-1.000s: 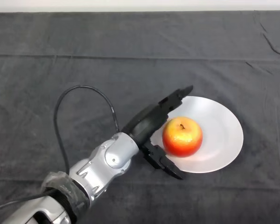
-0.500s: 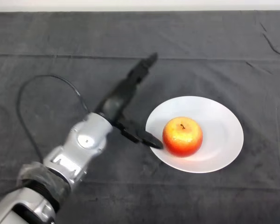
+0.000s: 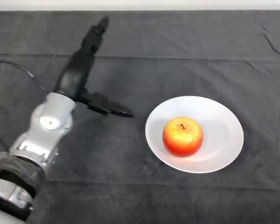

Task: Move the apple to the plate

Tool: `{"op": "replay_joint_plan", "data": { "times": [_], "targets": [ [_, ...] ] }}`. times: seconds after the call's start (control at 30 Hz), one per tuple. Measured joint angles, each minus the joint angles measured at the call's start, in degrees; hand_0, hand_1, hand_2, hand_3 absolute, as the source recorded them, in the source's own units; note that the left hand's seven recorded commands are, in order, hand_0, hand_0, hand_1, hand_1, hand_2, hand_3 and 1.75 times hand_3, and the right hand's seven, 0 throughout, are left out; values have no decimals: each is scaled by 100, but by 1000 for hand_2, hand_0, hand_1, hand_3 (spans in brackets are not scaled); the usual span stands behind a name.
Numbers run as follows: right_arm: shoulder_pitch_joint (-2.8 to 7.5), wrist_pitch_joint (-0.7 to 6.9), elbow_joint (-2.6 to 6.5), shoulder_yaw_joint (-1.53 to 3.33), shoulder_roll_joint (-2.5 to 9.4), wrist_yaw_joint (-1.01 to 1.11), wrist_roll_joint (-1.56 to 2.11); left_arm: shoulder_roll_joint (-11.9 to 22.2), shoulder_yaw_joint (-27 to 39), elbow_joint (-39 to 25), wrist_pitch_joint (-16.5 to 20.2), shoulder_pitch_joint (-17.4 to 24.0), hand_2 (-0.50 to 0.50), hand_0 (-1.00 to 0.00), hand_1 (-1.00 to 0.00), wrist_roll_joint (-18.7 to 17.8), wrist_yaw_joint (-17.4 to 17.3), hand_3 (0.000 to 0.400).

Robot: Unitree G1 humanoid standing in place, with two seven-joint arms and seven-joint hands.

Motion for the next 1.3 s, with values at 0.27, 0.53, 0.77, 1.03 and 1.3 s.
{"op": "replay_joint_plan", "data": {
  "times": [0.27, 0.53, 0.77, 1.03, 1.3],
  "targets": [
    [0, 0, 0, 1, 0, 0, 0, 308, 578, 254, -114, -12, 0, 0, 0, -114, -15, 0],
    [0, 0, 0, 0, 0, 0, 0, 831, 1180, 607, -337, -20, 0, 0, 0, -198, -50, 0],
    [0, 0, 0, 1, 0, 0, 0, 1275, 1773, 861, -463, -24, 0, 0, 0, -334, -69, 0],
    [0, 0, 0, -1, 0, 0, 0, 1613, 2293, 1125, -715, -28, 0, 0, 0, -440, 13, 0],
    [0, 0, 0, -1, 0, 0, 0, 1757, 2662, 1298, -908, -28, 0, 0, 0, -442, 305, 0]
  ]
}}
